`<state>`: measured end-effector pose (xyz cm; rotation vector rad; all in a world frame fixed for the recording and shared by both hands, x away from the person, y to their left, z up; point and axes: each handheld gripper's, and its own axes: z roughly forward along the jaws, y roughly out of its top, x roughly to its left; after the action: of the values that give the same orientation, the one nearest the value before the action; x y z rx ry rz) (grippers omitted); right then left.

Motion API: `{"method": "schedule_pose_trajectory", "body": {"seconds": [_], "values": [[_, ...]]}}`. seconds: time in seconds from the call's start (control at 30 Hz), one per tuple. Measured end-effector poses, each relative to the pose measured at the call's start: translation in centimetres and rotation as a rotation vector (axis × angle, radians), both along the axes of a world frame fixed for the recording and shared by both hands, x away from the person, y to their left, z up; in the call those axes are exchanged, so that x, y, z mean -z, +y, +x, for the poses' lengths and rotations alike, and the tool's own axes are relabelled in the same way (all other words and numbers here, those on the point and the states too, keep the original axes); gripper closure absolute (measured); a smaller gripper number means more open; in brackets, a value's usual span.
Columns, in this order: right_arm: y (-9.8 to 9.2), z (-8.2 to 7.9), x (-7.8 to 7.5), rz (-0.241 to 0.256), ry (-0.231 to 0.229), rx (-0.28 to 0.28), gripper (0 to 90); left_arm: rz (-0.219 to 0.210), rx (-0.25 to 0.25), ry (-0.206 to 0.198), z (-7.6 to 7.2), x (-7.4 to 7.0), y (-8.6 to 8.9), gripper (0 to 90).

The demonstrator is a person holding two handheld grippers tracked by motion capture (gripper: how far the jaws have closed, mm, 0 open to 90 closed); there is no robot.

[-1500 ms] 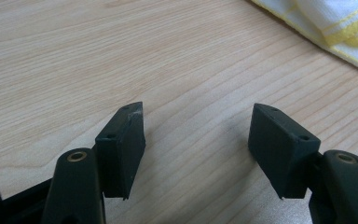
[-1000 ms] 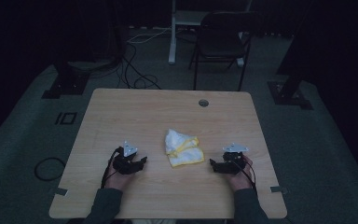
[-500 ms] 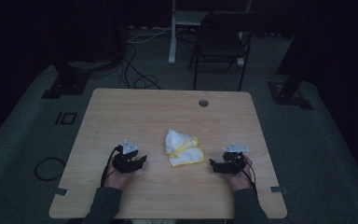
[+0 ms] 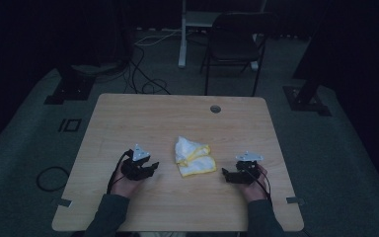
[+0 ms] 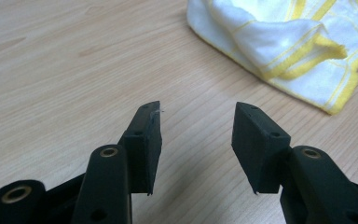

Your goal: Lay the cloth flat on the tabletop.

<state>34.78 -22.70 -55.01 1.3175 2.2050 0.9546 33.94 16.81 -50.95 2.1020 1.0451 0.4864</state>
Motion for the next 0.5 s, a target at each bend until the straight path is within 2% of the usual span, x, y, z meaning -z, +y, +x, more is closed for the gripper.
{"method": "schedule_pose_trajectory", "body": {"seconds": [0.5], "values": [[0.0, 0.0, 0.0, 0.0, 0.0, 0.0, 13.3, 0.002, 0.037, -0.032, 0.4, -1.7, -1.0, 53.1]]}}
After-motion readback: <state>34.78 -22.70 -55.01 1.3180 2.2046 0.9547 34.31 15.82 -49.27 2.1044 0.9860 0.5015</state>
